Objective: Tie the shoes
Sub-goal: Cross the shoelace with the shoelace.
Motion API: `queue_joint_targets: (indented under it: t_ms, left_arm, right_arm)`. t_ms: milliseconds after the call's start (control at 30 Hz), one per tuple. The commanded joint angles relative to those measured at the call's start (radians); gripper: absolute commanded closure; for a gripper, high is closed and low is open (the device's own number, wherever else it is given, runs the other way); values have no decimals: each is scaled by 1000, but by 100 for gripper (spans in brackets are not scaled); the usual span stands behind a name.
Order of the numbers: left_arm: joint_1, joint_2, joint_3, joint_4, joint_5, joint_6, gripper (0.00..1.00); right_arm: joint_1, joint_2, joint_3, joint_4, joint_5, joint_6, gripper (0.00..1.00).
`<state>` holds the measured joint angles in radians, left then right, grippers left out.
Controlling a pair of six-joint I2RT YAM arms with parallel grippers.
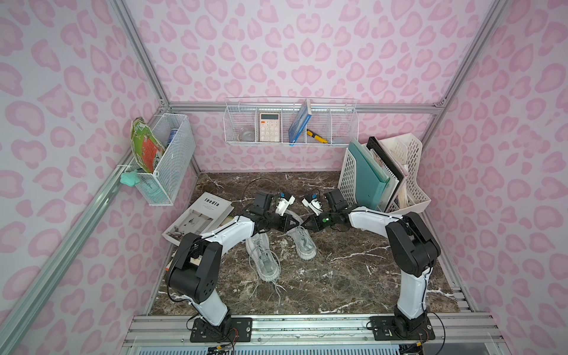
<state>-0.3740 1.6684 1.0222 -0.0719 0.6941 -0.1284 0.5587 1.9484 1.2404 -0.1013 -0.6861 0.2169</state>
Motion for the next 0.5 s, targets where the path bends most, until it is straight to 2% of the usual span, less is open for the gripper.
queue_joint_targets:
  t_ms: [0, 133, 300, 467]
  left_arm:
    - [0, -7, -9, 0, -4, 0, 100]
    - [0, -2, -12, 1, -11, -4, 100]
    - [0, 1, -9, 0, -13, -1, 100]
    - [0, 9, -4, -3, -8, 2, 100]
  right_arm:
    - [7, -26, -15, -23, 104, 53, 100]
    - [12, -49, -37, -20, 112, 60, 100]
    - [14, -74, -60, -41, 79, 2, 100]
    - [14, -82, -61, -62, 5, -115, 90]
